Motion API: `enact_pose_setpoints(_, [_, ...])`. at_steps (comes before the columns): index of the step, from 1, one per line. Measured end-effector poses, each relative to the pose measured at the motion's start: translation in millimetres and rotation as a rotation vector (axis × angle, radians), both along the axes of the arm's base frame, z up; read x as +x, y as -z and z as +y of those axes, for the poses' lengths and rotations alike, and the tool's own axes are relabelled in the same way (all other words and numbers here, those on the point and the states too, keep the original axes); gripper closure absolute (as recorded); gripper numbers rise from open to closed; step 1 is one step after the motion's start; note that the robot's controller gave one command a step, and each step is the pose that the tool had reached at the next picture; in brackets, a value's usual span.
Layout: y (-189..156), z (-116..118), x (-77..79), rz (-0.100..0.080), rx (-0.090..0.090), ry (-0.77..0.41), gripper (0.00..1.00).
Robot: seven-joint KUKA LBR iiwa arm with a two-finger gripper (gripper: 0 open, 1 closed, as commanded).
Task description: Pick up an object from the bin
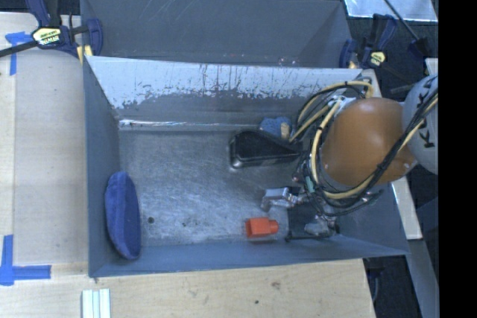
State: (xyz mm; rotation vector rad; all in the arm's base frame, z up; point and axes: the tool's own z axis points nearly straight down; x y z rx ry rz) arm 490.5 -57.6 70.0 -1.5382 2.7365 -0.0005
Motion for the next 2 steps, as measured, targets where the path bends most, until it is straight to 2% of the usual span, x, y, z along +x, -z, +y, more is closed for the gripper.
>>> enact_pose_setpoints(1, [-0.2,-0.1,0.1,-0.001,0.000,0.000,1.00])
enact_pose_setpoints(2, [0.0,0.1,0.0,0.000,0.000,-0.001,0.00])
